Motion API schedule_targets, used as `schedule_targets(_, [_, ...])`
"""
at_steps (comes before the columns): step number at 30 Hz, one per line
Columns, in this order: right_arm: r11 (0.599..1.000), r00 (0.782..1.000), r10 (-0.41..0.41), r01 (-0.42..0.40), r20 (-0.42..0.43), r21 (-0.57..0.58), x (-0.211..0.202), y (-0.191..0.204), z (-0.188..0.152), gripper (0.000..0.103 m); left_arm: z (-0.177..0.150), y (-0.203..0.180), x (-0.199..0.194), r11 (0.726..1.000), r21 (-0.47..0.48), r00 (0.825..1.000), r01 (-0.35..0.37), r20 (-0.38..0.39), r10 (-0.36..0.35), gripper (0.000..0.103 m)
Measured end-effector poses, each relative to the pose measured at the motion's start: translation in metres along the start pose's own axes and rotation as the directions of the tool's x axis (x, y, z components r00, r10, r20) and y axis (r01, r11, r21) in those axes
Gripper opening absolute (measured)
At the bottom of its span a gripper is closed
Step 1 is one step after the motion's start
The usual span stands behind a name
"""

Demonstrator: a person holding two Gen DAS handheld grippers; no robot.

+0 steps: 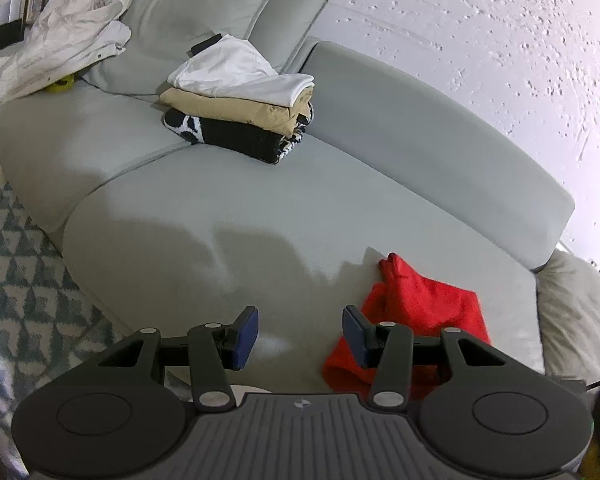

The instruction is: Fold clothes

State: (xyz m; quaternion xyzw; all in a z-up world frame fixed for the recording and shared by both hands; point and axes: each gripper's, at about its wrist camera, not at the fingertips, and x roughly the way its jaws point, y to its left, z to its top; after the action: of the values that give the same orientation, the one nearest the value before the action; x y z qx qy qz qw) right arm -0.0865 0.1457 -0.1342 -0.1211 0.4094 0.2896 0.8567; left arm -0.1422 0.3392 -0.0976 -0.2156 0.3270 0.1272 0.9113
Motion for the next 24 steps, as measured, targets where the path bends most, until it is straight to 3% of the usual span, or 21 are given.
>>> schedule_targets(1, [0.998,0.998,0.052,-0.054,-0.035,-0.046,0.002,0.004,-0.002,0.045,0.000,0.001,0.000,1.000,-0.013,1.000,0.002,0.001,-0.002,0.050])
schedule_targets(2, [0.990,0.993,0.106,-0.111,-0.058,-0.084,0.001,0.007,-0.003,0.050,0.000,0.002,0.001,1.000,-0.024,1.000,0.004,-0.001,-0.004,0.050])
schedule_targets(5, [0.974,0.980,0.197,-0.199,-0.035,-0.106,-0.022,-0.004,-0.010,0.053,0.000,0.000,0.004,0.999,-0.031,1.000,0.009,-0.009,-0.010,0.051])
schedule_targets(9, [0.978,0.979,0.205,-0.205,-0.007,0.040,-0.060,-0.054,-0.022,0.052,-0.004,-0.014,0.011,0.999,-0.014,0.999,0.049,-0.011,-0.049,0.050])
schedule_targets(11, [0.974,0.983,0.180,-0.181,0.019,0.133,-0.076,-0.083,-0.034,0.051,-0.008,-0.029,0.020,0.994,0.018,0.994,0.110,-0.023,-0.110,0.042])
schedule_targets(12, [0.970,0.986,0.164,-0.167,0.029,0.175,-0.082,-0.096,-0.040,0.045,-0.011,-0.038,0.027,0.988,0.037,0.988,0.150,-0.033,-0.149,0.029])
schedule_targets(13, [0.968,0.989,0.141,-0.146,0.035,0.206,-0.085,-0.105,-0.045,0.025,-0.013,-0.046,0.034,0.982,0.056,0.983,0.178,-0.046,-0.175,0.014])
schedule_targets(15, [0.959,0.993,0.113,-0.120,0.041,0.256,-0.084,-0.122,-0.055,0.009,-0.016,-0.065,0.050,0.971,0.105,0.975,0.216,-0.075,-0.208,0.001])
schedule_targets(18, [0.956,0.993,0.106,-0.118,0.059,0.267,-0.069,-0.131,-0.059,0.009,-0.028,-0.100,0.075,0.936,0.261,0.969,0.235,-0.143,-0.203,0.001])
schedule_targets(20, [0.969,0.994,0.102,-0.109,0.043,0.223,-0.055,-0.127,-0.060,0.009,-0.044,-0.118,0.096,0.902,0.366,0.954,0.229,-0.267,-0.134,0.001])
schedule_targets(24, [0.982,0.994,0.078,-0.062,-0.082,0.178,-0.030,-0.122,-0.067,0.004,-0.062,-0.123,0.093,0.873,0.443,0.934,0.206,-0.354,-0.042,0.002])
